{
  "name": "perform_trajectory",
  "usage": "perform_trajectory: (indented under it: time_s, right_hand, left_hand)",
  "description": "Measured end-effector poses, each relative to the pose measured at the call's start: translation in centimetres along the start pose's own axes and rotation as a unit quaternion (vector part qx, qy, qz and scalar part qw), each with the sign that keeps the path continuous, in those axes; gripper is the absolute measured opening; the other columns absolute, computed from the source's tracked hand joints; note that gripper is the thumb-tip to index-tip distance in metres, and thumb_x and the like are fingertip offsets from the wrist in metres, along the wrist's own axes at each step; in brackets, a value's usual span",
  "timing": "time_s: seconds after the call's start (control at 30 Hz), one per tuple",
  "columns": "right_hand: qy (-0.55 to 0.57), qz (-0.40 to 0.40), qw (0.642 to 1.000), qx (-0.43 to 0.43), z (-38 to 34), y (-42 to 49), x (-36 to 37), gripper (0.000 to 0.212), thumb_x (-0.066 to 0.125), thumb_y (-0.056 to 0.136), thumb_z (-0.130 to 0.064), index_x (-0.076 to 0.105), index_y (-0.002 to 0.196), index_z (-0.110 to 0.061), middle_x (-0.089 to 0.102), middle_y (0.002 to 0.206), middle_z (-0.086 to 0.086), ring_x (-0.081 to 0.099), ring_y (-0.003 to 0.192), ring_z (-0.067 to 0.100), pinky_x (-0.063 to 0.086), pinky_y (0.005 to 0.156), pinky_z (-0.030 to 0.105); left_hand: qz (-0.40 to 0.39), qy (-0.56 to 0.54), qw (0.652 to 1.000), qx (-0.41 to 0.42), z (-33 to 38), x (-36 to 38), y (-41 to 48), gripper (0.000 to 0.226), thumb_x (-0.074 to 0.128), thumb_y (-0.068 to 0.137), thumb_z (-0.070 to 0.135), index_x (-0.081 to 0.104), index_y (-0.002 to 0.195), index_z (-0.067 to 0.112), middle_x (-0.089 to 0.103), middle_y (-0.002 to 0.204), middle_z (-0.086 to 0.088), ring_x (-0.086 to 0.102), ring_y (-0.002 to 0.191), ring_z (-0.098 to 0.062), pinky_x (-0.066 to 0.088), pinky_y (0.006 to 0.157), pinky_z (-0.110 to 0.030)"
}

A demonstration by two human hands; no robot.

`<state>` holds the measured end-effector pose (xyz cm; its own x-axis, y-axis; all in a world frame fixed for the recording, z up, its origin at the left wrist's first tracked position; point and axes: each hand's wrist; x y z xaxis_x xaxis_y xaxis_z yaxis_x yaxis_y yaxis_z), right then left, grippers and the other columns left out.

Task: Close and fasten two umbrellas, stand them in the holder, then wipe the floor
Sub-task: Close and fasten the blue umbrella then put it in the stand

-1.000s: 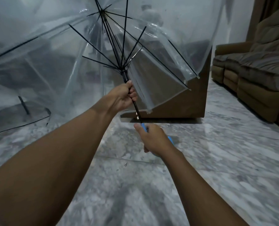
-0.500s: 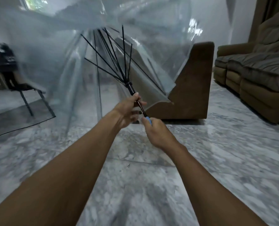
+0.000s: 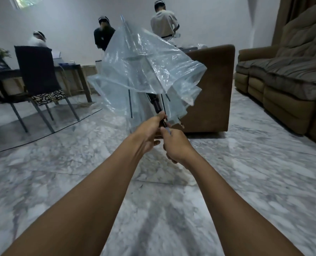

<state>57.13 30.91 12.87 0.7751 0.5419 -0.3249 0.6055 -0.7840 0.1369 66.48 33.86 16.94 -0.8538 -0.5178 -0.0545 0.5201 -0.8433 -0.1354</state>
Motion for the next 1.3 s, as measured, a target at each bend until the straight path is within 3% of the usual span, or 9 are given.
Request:
perform_trajectory:
  time_s: [0.1, 0.23, 0.33, 0.4, 0.53, 0.67, 0.8, 0.97, 1.3]
  right_hand:
    - [0.021, -0.002, 1.000, 0.010, -0.2, 0.1, 0.1, 0.038, 0.029, 0.106, -0.038, 0.056, 0.123, -0.016, 0.047, 0.062, -0.002, 0.039, 0.039, 0.011, 0.031, 0.038, 0.021]
    - [0.048, -0.005, 0.999, 0.018, 0.8, -0.1, 0.3, 0.038, 0.031, 0.106, -0.038, 0.058, 0.120, -0.016, 0.051, 0.061, -0.004, 0.041, 0.038, 0.010, 0.031, 0.037, 0.020]
    - [0.117, -0.020, 0.992, 0.034, 1.4, -0.4, 1.1, 0.037, 0.031, 0.106, -0.038, 0.059, 0.107, -0.015, 0.040, 0.047, -0.006, 0.033, 0.032, 0.009, 0.026, 0.038, 0.021]
    - [0.175, -0.035, 0.982, 0.053, 1.2, -0.5, 1.4, 0.034, 0.031, 0.106, -0.038, 0.052, 0.094, -0.014, 0.033, 0.050, -0.002, 0.026, 0.034, 0.010, 0.021, 0.038, 0.019]
    - [0.206, -0.051, 0.975, 0.070, 1.1, -0.6, 1.2, 0.034, 0.030, 0.106, -0.040, 0.052, 0.097, -0.016, 0.031, 0.056, 0.000, 0.026, 0.039, 0.011, 0.019, 0.040, 0.018]
    - [0.215, -0.066, 0.971, 0.078, 1.4, -1.0, 1.1, 0.033, 0.031, 0.105, -0.041, 0.047, 0.087, -0.018, 0.031, 0.054, -0.002, 0.025, 0.041, 0.011, 0.017, 0.041, 0.020]
    - [0.208, -0.077, 0.972, 0.075, 1.8, -1.2, 1.1, 0.034, 0.032, 0.106, -0.041, 0.045, 0.084, -0.019, 0.028, 0.057, 0.000, 0.023, 0.042, 0.012, 0.016, 0.041, 0.020]
    - [0.219, -0.078, 0.970, 0.076, 1.8, -1.0, 1.1, 0.033, 0.032, 0.106, -0.039, 0.050, 0.096, -0.015, 0.030, 0.056, -0.001, 0.022, 0.043, 0.012, 0.016, 0.040, 0.019]
    - [0.232, -0.082, 0.964, 0.096, 1.8, -1.0, 0.9, 0.031, 0.037, 0.104, -0.041, 0.048, 0.088, -0.016, 0.033, 0.053, -0.003, 0.026, 0.038, 0.009, 0.019, 0.038, 0.017]
  left_hand:
    - [0.007, -0.007, 1.000, 0.002, -0.2, 0.2, 0.0, 0.028, 0.054, 0.094, 0.047, 0.063, 0.078, 0.026, 0.068, 0.078, 0.006, 0.060, 0.081, -0.014, 0.041, 0.086, -0.038]
    - [-0.002, 0.018, 1.000, -0.007, -0.8, 0.0, 0.1, 0.026, 0.053, 0.093, 0.047, 0.065, 0.080, 0.028, 0.067, 0.078, 0.006, 0.059, 0.084, -0.015, 0.040, 0.086, -0.039]
    - [-0.003, 0.054, 0.999, -0.003, -0.9, -0.2, 0.0, 0.028, 0.047, 0.096, 0.046, 0.061, 0.082, 0.026, 0.061, 0.083, 0.003, 0.052, 0.078, -0.015, 0.036, 0.077, -0.036]
    - [0.003, 0.060, 0.998, 0.010, -0.8, -0.2, 0.1, 0.027, 0.043, 0.098, 0.042, 0.060, 0.085, 0.025, 0.057, 0.088, 0.001, 0.049, 0.077, -0.015, 0.035, 0.073, -0.034]
    - [0.004, 0.060, 0.998, 0.015, -0.9, -0.2, 0.3, 0.029, 0.038, 0.099, 0.037, 0.064, 0.094, 0.024, 0.058, 0.089, 0.000, 0.050, 0.079, -0.017, 0.035, 0.066, -0.032]
    - [0.013, 0.035, 0.999, 0.013, -1.6, -0.5, 0.5, 0.034, 0.038, 0.100, 0.036, 0.069, 0.104, 0.022, 0.058, 0.087, -0.004, 0.050, 0.073, -0.016, 0.034, 0.062, -0.032]
    - [-0.004, 0.012, 1.000, -0.010, -2.0, -0.8, 0.6, 0.032, 0.037, 0.102, 0.039, 0.066, 0.097, 0.026, 0.055, 0.084, 0.000, 0.046, 0.070, -0.014, 0.033, 0.066, -0.031]
    - [-0.024, -0.054, 0.998, -0.027, -2.2, -0.7, 0.6, 0.032, 0.042, 0.100, 0.041, 0.063, 0.080, 0.028, 0.055, 0.074, 0.005, 0.045, 0.074, -0.013, 0.032, 0.070, -0.032]
    - [0.009, -0.009, 0.999, -0.046, -2.8, -0.3, -0.1, 0.026, 0.045, 0.098, 0.041, 0.064, 0.084, 0.029, 0.051, 0.084, 0.000, 0.043, 0.076, -0.016, 0.036, 0.063, -0.030]
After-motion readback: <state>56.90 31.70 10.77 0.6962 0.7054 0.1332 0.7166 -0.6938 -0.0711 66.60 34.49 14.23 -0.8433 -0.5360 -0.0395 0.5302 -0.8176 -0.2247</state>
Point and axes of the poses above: each hand's wrist, its own y-axis towards the middle knuckle, its own x-axis out of the palm, z = x × y
